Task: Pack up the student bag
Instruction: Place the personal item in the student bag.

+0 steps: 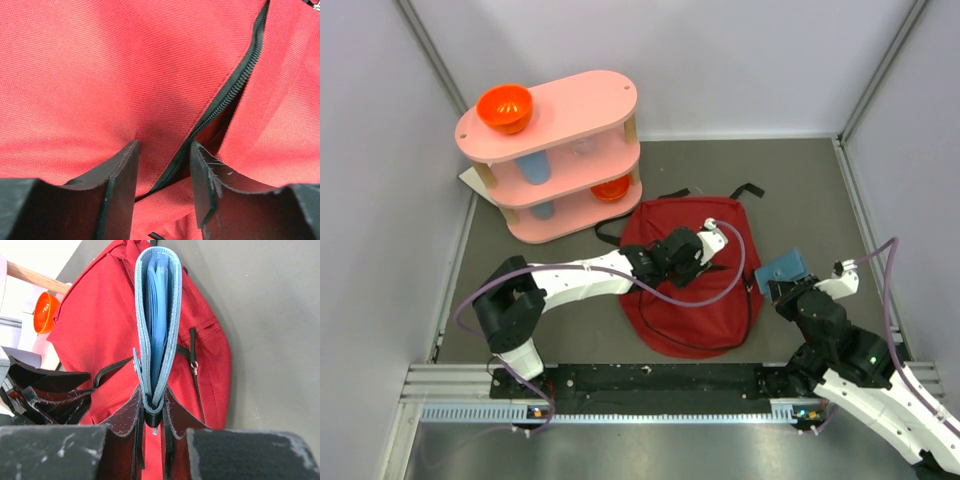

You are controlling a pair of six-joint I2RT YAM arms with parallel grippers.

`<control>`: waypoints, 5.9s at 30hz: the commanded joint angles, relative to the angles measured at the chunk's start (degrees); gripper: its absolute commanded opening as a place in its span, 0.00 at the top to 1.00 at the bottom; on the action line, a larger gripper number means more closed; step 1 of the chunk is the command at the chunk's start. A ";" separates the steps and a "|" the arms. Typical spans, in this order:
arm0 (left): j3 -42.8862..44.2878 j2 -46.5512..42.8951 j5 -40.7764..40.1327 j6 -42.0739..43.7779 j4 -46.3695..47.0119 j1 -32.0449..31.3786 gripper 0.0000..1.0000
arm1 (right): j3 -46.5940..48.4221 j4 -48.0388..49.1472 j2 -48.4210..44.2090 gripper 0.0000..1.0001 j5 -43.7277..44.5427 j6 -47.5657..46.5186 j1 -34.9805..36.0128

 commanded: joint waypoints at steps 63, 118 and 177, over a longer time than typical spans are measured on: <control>6.51 -9.25 -7.68 -7.86 0.82 1.39 1.00 | -9.14 86.31 53.47 1.00 -54.04 14.41 -10.03; 10.73 -9.95 3.39 -13.21 -4.46 -0.45 1.00 | -7.91 81.26 47.94 1.00 -42.46 9.76 -18.46; 6.52 -13.12 -4.52 -18.32 -2.88 0.60 1.00 | -3.52 77.48 58.92 0.59 -28.82 -5.01 -10.29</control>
